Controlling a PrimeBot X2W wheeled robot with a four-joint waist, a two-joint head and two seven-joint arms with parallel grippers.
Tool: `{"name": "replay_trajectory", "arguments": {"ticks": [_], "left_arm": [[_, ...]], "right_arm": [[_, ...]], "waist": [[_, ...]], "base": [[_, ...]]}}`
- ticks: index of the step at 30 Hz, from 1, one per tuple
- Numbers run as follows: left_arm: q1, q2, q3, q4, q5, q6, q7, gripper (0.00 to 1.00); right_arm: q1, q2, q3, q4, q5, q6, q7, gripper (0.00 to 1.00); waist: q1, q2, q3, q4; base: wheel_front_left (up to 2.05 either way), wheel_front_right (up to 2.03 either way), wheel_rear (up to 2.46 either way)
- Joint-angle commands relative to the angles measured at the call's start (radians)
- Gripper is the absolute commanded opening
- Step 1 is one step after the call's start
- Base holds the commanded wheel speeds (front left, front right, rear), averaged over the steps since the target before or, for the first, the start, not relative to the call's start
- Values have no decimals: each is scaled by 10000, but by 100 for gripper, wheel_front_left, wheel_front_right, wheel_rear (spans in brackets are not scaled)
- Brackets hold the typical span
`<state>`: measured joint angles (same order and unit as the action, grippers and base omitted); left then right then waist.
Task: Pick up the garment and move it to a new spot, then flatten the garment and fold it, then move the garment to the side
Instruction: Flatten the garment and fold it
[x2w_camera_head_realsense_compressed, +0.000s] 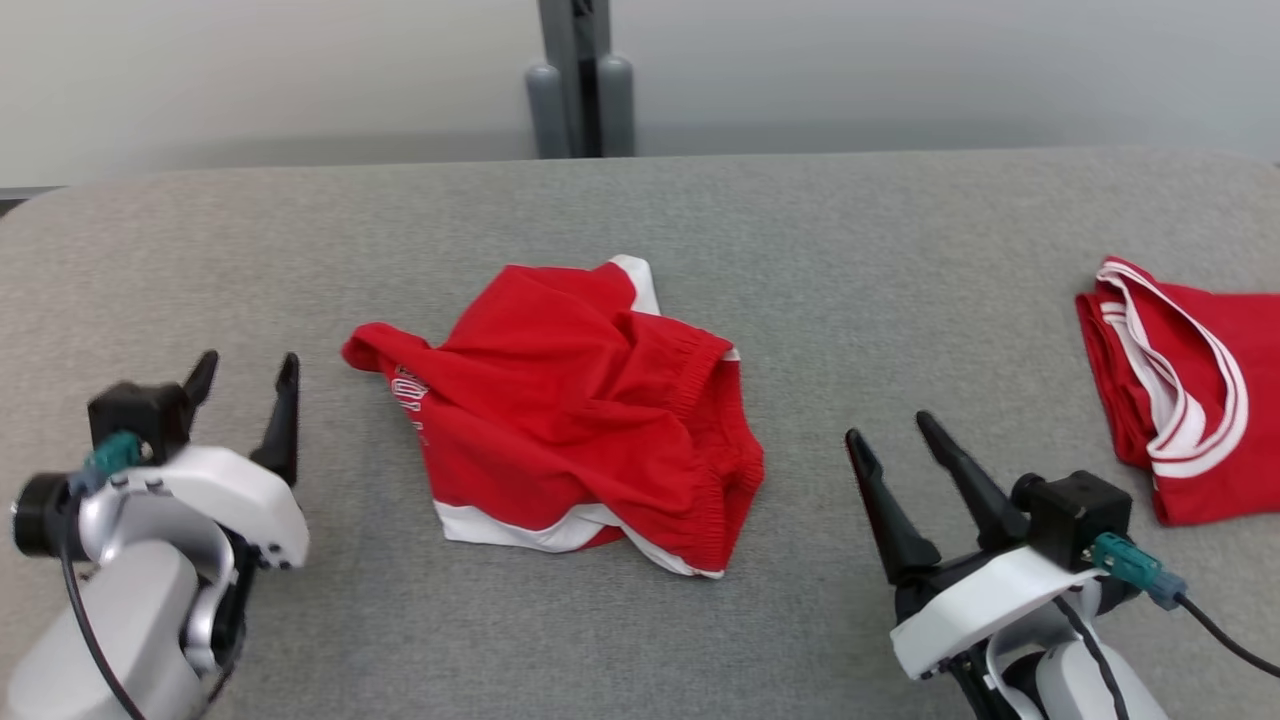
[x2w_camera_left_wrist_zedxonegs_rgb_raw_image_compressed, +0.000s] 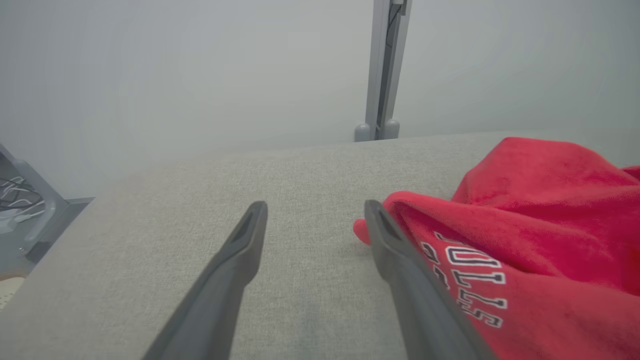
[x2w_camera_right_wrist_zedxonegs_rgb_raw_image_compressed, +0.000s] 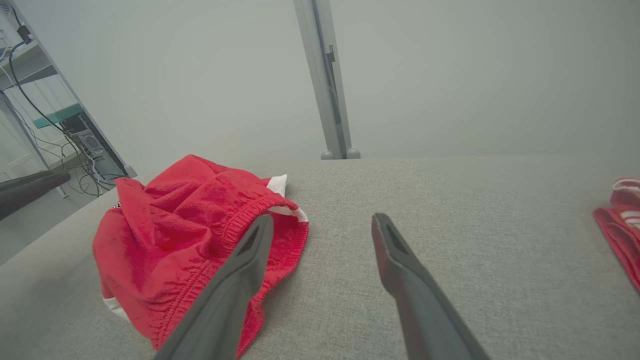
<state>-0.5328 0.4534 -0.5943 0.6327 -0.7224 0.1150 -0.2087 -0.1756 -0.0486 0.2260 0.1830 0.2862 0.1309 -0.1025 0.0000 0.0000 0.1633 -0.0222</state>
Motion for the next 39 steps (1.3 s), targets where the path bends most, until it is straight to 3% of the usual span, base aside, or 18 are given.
{"name": "replay_trajectory", "arguments": {"ticks": [1, 6, 11, 22, 23, 24, 25, 28, 31, 39], "left_arm": [[458, 46, 79, -518, -47, 238, -115, 100], [1776, 321, 45, -2769, 45, 1032, -123, 100], [2905, 406, -316, -4777, 251, 1805, 142, 100], [3936, 454, -469, -5875, 193, 2461, 188, 100], [4003, 473, -457, -5917, 181, 2487, 167, 100], [4050, 477, -441, -5962, 167, 2504, 161, 100], [4090, 485, -423, -6002, 143, 2523, 132, 100], [4188, 493, -395, -6063, 101, 2575, 97, 100], [4208, 494, -385, -6075, 91, 2586, 59, 100], [4244, 457, -344, -6089, 78, 2614, -57, 100]], "right_arm": [[126, -52, 108, 36, 223, -3, 113, 100], [82, -52, 691, 448, 1047, -3, 530, 100], [-642, -61, 1309, 1505, 1171, -3, 1079, 100], [-913, -57, 1539, 2038, 1295, -1, 1782, 100], [-958, -57, 1519, 2112, 1238, -3, 1881, 96], [-1019, -58, 1492, 2187, 1170, -3, 1966, 69], [-1091, -58, 1463, 2294, 1096, -3, 2070, 56], [-1381, -55, 1465, 2690, 825, -1, 2306, 39], [-1745, -57, 1471, 3167, 602, -3, 2449, 0], [-2700, -273, 1022, 3529, 1018, -3, 2509, 0]], "waist": [[0, 0, -227, 326], [0, 0, -371, 813], [0, 0, -415, 1435], [0, 0, -590, 1998], [0, 0, -600, 2019], [0, 0, -604, 2039], [0, 0, -605, 2059], [0, 0, -595, 2121], [0, 0, -582, 2175], [0, 0, -554, 2226]], "base": [[0, 0, 0], [0, 0, 0], [0, 0, 0], [0, 0, 0], [0, 0, 0], [0, 0, 0], [0, 0, 0], [0, 0, 0], [0, 0, 0], [0, 0, 0]]}}
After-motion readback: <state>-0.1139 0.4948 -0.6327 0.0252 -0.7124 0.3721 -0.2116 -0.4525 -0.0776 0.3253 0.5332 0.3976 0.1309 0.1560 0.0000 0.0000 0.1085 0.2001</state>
